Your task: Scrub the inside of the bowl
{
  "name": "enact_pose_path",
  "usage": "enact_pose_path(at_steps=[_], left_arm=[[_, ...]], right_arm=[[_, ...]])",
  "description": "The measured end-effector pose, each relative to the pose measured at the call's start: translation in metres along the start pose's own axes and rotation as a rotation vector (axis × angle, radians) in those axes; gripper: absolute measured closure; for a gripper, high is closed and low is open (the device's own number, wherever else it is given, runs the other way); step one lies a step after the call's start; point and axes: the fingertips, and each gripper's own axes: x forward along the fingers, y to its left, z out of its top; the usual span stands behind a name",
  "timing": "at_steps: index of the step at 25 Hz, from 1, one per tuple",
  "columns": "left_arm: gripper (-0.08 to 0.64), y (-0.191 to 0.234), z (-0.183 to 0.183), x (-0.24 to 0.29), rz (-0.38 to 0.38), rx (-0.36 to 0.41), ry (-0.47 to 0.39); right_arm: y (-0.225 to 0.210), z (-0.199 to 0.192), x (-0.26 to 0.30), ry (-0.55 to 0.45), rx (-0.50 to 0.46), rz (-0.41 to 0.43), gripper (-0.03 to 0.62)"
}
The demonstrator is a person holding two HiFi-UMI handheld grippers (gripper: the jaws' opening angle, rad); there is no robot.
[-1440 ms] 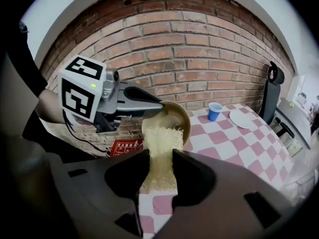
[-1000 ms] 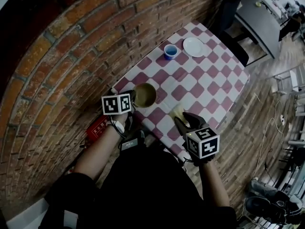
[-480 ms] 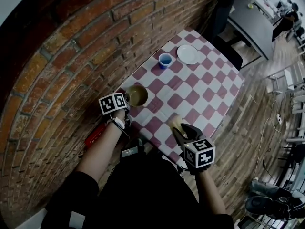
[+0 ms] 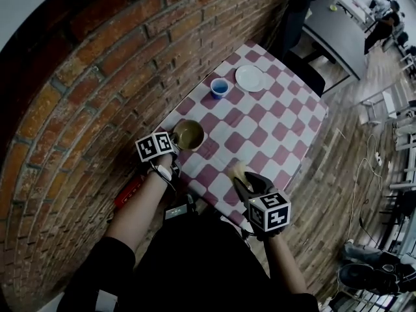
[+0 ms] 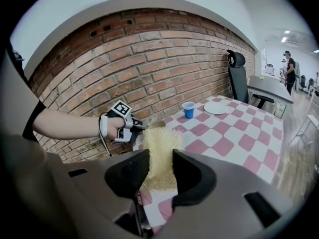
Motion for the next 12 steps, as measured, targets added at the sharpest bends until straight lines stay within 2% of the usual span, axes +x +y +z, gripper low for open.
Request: enact_pose_path(at_steps=[5, 8, 12], left_arm=[[0.527, -0.017, 0.002, 0.022, -0.010, 0.039, 0.022], [0.528, -0.027, 0.005, 0.036, -0.015, 0.036, 0.032], [0.527, -0.039, 0.010, 0.049, -0.044, 0.038, -0.001]], right_arm=[[-0.003, -0.008, -0.010, 0.008, 0.005, -0.027, 0.437], [-0.011, -0.012, -0.018, -0.003, 0.025, -0.054, 0.437], [-0.026, -0.019, -0.030, -0.017, 0.063, -0.091, 0.437]])
